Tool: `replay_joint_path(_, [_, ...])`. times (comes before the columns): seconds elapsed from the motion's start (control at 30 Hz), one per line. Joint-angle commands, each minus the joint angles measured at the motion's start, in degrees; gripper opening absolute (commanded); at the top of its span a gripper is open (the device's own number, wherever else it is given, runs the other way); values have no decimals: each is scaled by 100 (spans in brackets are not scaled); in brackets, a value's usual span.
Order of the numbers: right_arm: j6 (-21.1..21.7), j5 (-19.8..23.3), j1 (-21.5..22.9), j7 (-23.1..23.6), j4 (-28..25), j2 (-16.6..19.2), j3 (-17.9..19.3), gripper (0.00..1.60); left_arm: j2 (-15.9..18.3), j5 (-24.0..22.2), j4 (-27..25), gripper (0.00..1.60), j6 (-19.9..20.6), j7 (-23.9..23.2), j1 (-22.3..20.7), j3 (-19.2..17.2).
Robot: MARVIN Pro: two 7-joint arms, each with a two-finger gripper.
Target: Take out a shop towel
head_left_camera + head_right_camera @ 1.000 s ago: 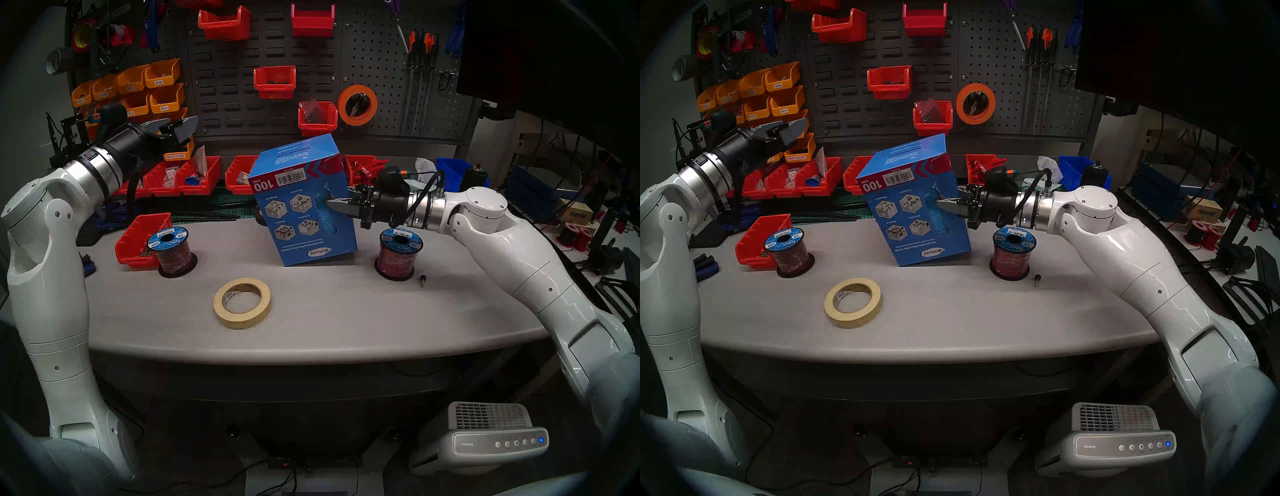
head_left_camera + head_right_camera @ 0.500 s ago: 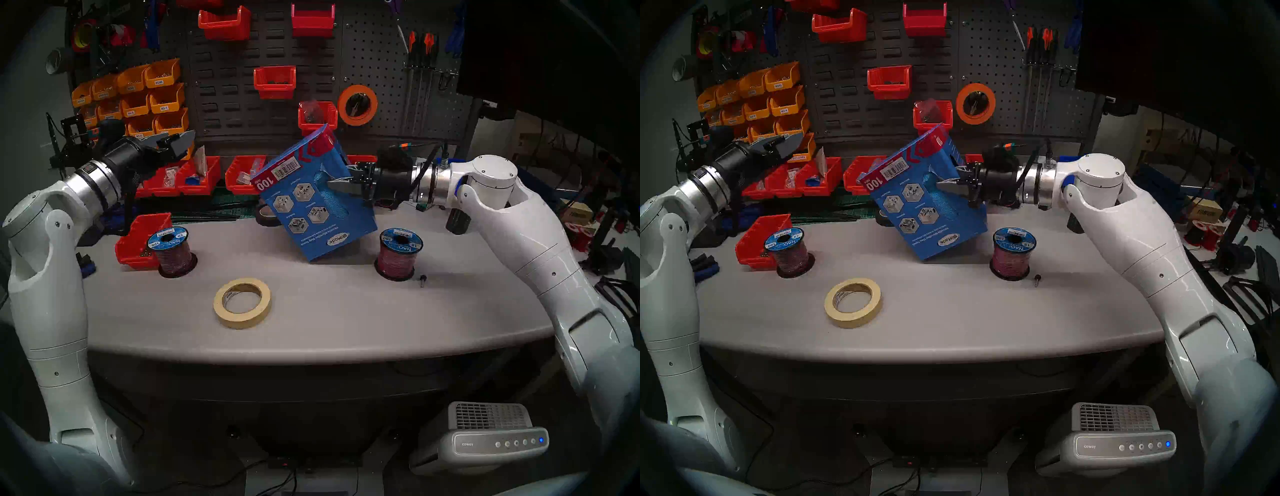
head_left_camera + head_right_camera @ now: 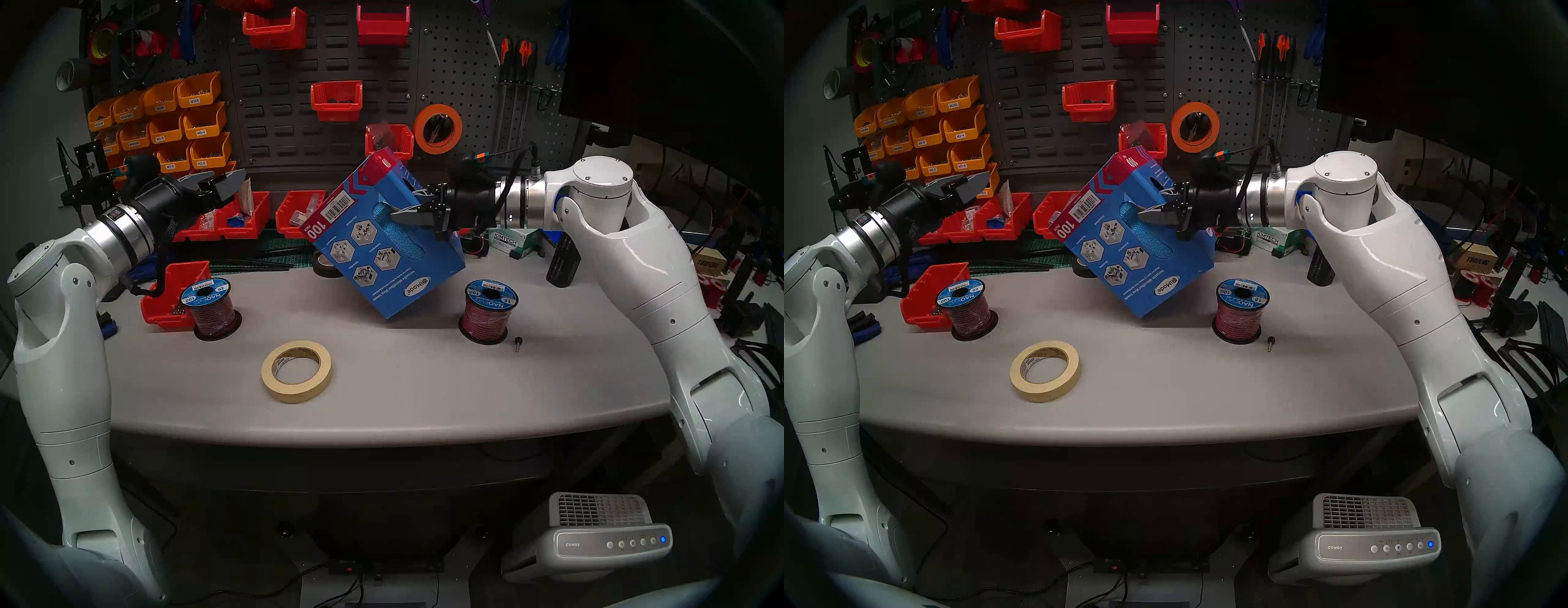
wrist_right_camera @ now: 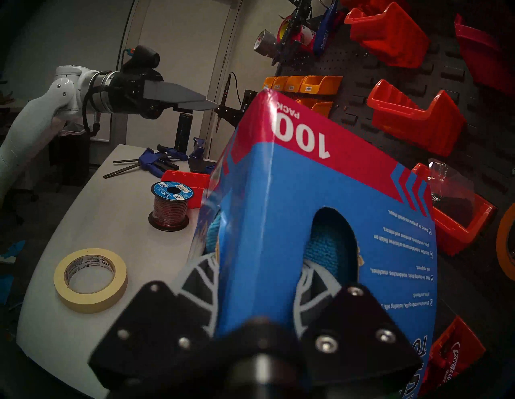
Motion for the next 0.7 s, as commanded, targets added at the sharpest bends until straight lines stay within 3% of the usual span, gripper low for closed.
replay_joint_path(0.0, [210,-159,605,110,-216,-501,186,0,-25,-48,-117,160,-76,-42,-51,-42])
replay_joint_path(0.27, [661,-514,773,459,-217,-744,216,0,-48,-36,-64,160,-92,-57,-1,-141])
replay_joint_path(0.3, [743,-569,959,531,-139,-737,137,0,-52,-36,-58,160,-95,-60,4,-149])
replay_joint_path(0.33, [763,-621,724,542,-243,-761,303,0,-56,-37,-52,160,-97,-62,6,-156])
replay_joint_path(0.37, [834,-668,895,611,-165,-740,238,0,-60,-37,-49,160,-101,-65,9,-163])
replay_joint_path(0.67, [1180,-1186,1033,1001,-154,-726,481,0,-96,-39,-32,160,-122,-93,24,-173])
